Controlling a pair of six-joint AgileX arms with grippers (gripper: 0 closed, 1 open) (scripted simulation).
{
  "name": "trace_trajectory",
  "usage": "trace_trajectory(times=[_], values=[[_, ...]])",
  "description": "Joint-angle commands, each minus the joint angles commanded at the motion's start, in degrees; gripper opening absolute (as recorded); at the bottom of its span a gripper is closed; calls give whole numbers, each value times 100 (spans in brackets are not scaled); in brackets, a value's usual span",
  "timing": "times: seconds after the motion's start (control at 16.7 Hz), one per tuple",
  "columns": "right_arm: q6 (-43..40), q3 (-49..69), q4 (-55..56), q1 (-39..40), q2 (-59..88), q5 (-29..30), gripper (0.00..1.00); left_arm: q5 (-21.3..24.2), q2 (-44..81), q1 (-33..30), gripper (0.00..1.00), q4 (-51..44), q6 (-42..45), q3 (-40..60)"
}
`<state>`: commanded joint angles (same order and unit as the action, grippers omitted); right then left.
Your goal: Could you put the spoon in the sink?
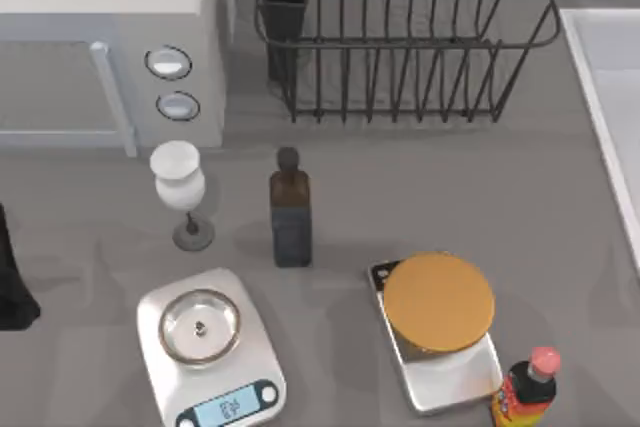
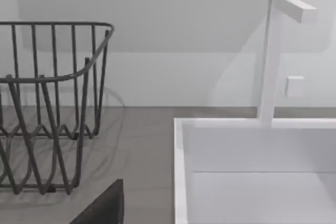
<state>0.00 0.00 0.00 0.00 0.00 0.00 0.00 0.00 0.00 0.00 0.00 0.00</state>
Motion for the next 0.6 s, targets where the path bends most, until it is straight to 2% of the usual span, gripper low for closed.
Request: trace_trajectory(times=[0.3, 0.6], values=[[-316, 314, -363, -198, 381, 7, 100, 0, 0, 0, 100, 0, 0, 0], [-1537, 1519, -1822, -919, 2184, -13, 100, 0, 0, 0, 100, 0, 0, 0]])
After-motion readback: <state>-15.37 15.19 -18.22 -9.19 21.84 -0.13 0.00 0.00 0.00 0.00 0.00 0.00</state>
